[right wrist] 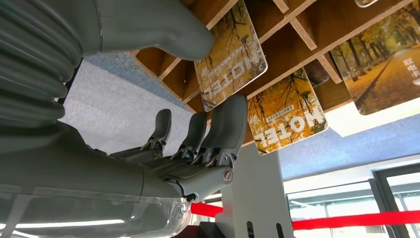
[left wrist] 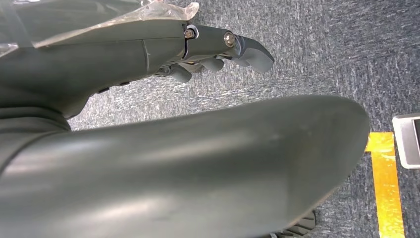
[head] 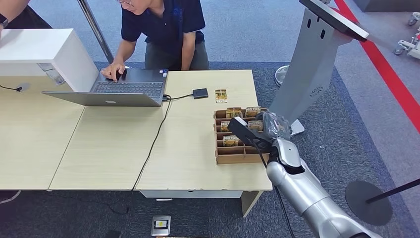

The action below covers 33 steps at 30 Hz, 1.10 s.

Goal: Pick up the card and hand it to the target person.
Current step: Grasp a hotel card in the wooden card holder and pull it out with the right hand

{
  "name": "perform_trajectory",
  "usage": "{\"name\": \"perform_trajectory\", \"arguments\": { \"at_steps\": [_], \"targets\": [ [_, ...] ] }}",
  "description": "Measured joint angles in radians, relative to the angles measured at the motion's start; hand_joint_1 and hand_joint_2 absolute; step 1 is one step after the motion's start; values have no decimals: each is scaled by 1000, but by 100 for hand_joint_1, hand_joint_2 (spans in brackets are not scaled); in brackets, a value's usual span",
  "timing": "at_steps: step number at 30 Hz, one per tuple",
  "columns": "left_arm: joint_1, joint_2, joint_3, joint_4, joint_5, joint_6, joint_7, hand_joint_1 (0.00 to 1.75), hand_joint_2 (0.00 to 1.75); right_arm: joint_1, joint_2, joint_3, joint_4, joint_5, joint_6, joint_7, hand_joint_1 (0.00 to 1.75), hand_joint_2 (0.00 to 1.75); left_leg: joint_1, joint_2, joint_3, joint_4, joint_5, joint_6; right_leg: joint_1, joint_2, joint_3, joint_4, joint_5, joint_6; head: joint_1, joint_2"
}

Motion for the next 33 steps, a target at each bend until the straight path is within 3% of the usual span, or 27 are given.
{"name": "perform_trajectory", "arguments": {
  "at_steps": [33],
  "targets": [
    [-4,0,0,0,-8,-5,5,0,175,-8,3,3,3,-7,6,-21,171,175,0,0,0,0,0,0,0,0,0,0,0,0,1,0]
  ]
}}
